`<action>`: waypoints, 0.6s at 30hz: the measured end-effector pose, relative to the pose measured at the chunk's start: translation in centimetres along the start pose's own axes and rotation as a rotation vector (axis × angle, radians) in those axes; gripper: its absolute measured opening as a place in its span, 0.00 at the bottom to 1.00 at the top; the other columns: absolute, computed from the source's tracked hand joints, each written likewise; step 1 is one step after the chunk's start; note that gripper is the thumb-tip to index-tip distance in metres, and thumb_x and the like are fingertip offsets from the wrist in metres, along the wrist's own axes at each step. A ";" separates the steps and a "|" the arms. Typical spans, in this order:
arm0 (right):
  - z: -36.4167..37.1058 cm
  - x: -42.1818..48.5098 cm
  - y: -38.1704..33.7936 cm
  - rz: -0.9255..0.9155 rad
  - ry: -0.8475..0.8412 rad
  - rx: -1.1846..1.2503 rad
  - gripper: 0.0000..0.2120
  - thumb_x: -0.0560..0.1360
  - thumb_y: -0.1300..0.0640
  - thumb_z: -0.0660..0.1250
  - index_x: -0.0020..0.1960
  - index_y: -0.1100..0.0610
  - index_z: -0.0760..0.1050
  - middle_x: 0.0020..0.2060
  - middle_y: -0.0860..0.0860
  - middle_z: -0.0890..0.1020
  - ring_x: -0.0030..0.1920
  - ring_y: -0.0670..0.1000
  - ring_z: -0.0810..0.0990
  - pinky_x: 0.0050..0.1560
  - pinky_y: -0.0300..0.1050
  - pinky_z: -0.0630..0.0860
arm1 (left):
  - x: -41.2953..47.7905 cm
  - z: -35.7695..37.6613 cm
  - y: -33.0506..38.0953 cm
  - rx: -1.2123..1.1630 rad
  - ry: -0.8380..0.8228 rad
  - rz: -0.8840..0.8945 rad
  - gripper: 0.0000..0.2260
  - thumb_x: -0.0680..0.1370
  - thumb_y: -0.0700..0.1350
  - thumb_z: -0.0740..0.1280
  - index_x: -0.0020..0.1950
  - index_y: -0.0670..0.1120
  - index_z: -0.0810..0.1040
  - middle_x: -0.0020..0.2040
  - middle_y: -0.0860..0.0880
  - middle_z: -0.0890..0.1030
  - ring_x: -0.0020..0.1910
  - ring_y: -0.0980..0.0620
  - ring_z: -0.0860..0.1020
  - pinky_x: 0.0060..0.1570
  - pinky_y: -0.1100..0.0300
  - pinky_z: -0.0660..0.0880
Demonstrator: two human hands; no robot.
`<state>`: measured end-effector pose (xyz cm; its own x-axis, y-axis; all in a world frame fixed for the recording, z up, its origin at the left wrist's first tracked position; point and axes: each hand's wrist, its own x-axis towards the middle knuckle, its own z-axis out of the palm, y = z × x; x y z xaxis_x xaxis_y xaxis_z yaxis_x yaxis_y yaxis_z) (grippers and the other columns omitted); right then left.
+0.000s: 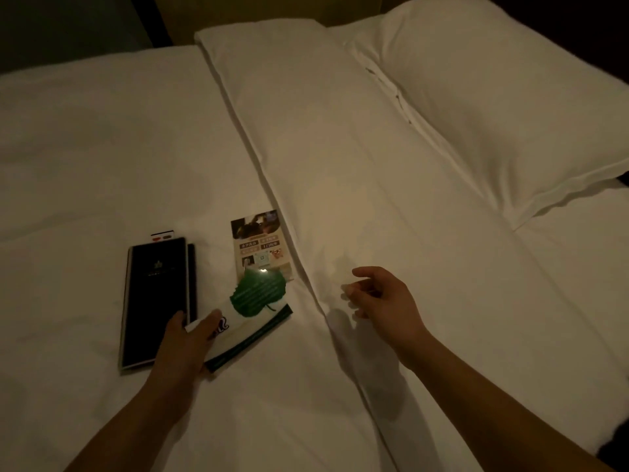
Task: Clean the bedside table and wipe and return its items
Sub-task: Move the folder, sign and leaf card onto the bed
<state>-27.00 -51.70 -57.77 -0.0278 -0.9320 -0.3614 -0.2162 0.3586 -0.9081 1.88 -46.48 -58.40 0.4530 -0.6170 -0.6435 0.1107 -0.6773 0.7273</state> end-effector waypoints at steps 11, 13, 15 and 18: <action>-1.2 -1.0 -0.2 -0.015 -0.005 0.056 0.12 0.75 0.58 0.71 0.57 0.47 0.78 0.43 0.51 0.86 0.44 0.52 0.85 0.47 0.55 0.84 | -3.4 1.7 0.9 0.745 0.157 0.568 0.31 0.77 0.44 0.71 0.78 0.47 0.63 0.75 0.41 0.65 0.73 0.41 0.64 0.70 0.45 0.65; -1.9 -1.5 -0.4 -0.018 -0.006 0.062 0.12 0.75 0.58 0.71 0.57 0.48 0.77 0.44 0.52 0.85 0.44 0.53 0.85 0.47 0.57 0.83 | -4.2 2.6 1.1 0.848 0.129 0.586 0.31 0.77 0.47 0.70 0.78 0.48 0.62 0.77 0.41 0.63 0.75 0.40 0.61 0.72 0.43 0.64; -2.8 -2.0 -0.5 -0.018 0.005 0.070 0.12 0.75 0.58 0.70 0.58 0.49 0.77 0.44 0.52 0.85 0.45 0.54 0.86 0.48 0.58 0.83 | -5.2 3.7 1.3 0.929 0.101 0.627 0.31 0.78 0.51 0.68 0.79 0.47 0.62 0.77 0.40 0.62 0.76 0.39 0.60 0.72 0.42 0.63; -4.8 -2.9 -0.7 -0.014 0.029 0.066 0.12 0.76 0.58 0.70 0.58 0.48 0.77 0.44 0.52 0.85 0.44 0.54 0.86 0.47 0.60 0.83 | -7.2 6.2 1.9 1.002 0.059 0.755 0.31 0.77 0.56 0.63 0.76 0.43 0.66 0.74 0.38 0.68 0.71 0.38 0.67 0.69 0.40 0.67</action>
<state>-31.47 -49.48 -55.02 -0.0542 -0.9378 -0.3429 -0.1524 0.3471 -0.9253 -6.64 -45.84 -53.87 0.1518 -0.9816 -0.1162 -0.9012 -0.1857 0.3917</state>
